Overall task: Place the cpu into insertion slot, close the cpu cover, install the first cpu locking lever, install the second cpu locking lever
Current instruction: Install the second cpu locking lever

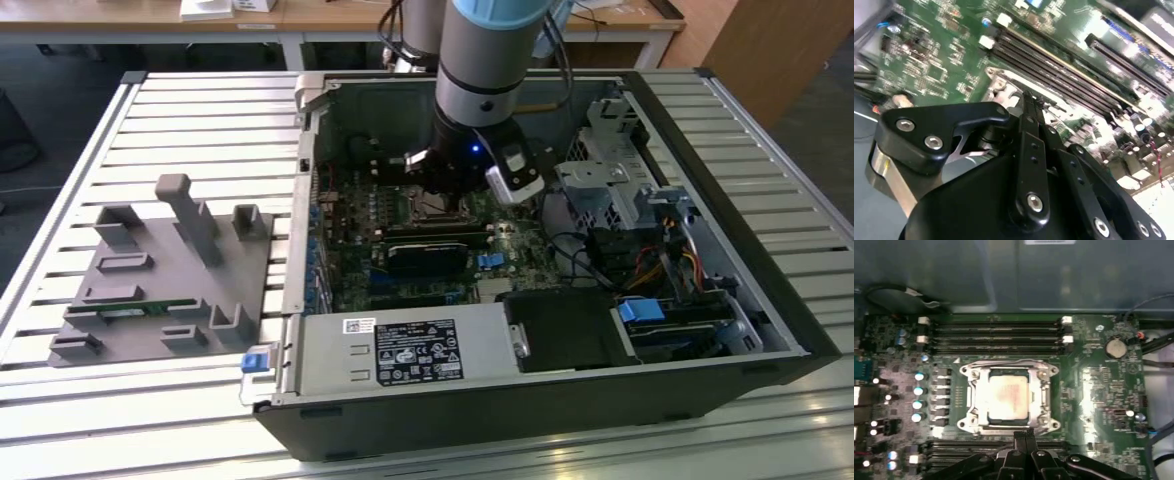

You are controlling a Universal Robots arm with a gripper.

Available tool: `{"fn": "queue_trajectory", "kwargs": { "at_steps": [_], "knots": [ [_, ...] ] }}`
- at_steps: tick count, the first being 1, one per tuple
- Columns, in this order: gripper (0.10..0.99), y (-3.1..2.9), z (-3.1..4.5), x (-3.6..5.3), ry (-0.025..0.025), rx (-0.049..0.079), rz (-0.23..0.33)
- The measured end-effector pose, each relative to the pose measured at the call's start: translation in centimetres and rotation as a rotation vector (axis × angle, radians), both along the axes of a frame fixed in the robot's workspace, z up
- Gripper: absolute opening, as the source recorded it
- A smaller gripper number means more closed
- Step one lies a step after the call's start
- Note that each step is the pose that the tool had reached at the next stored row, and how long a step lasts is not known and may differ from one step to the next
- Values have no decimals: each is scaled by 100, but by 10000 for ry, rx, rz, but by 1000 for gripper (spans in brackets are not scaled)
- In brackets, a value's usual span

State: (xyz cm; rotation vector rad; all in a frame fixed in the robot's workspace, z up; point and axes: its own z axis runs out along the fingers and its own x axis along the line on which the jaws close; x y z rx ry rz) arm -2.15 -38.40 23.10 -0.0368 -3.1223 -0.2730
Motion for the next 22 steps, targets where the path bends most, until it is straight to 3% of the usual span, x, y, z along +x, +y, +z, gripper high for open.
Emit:
{"fn": "queue_trajectory", "kwargs": {
  "at_steps": [6,18,22],
  "knots": [
    [118,-5,0,-185,-3,40,-1],
    [118,-100,-3,-299,-3,213,0],
    [118,-103,-48,-322,-1,230,0]
  ]
}}
